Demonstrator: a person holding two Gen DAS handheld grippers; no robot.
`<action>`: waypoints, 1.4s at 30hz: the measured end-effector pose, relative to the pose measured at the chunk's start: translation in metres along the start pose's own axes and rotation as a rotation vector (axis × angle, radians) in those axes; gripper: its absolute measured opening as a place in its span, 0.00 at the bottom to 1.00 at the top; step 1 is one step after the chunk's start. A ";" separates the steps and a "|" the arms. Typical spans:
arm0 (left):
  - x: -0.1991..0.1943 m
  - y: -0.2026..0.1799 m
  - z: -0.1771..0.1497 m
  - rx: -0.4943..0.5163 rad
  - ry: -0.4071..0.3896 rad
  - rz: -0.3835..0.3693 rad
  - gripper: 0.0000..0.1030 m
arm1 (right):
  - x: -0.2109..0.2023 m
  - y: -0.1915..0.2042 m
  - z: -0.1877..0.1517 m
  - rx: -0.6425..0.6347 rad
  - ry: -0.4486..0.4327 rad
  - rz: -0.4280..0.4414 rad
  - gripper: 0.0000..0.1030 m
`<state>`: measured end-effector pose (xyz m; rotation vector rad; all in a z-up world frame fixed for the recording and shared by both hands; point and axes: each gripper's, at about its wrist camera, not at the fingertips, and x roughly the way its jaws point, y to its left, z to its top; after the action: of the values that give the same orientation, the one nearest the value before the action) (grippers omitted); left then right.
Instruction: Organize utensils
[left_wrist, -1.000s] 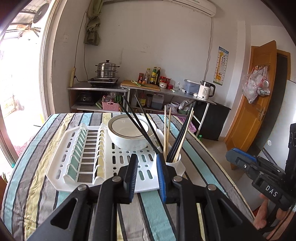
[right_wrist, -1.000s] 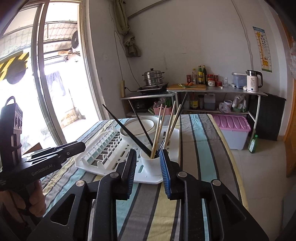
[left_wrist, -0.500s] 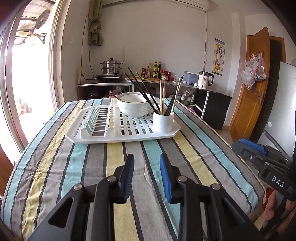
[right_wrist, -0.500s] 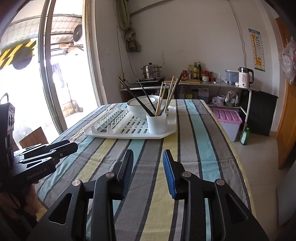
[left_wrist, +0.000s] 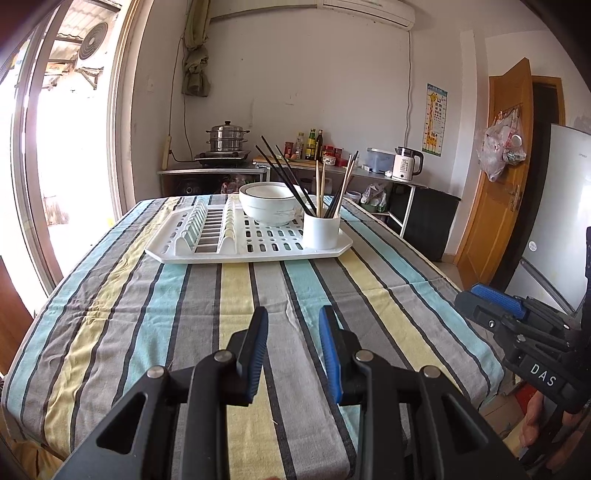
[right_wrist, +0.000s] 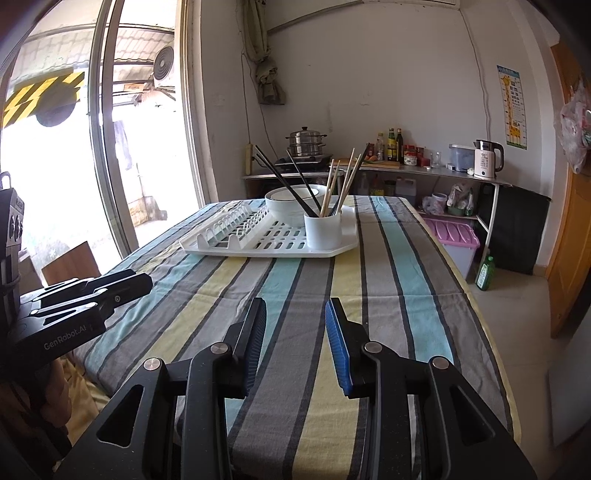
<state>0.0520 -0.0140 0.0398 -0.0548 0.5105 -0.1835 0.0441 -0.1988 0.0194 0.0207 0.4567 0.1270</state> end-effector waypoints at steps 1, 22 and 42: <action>0.000 0.000 0.000 -0.001 -0.003 0.002 0.29 | 0.000 0.000 0.000 0.001 -0.001 0.000 0.33; 0.007 -0.006 -0.007 0.003 0.035 0.005 0.29 | -0.001 -0.001 -0.002 0.000 -0.002 -0.017 0.34; 0.010 -0.008 -0.009 0.015 0.050 0.014 0.29 | 0.000 -0.002 -0.002 -0.002 0.007 -0.017 0.34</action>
<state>0.0549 -0.0234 0.0282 -0.0319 0.5590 -0.1757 0.0433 -0.2009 0.0171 0.0147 0.4636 0.1104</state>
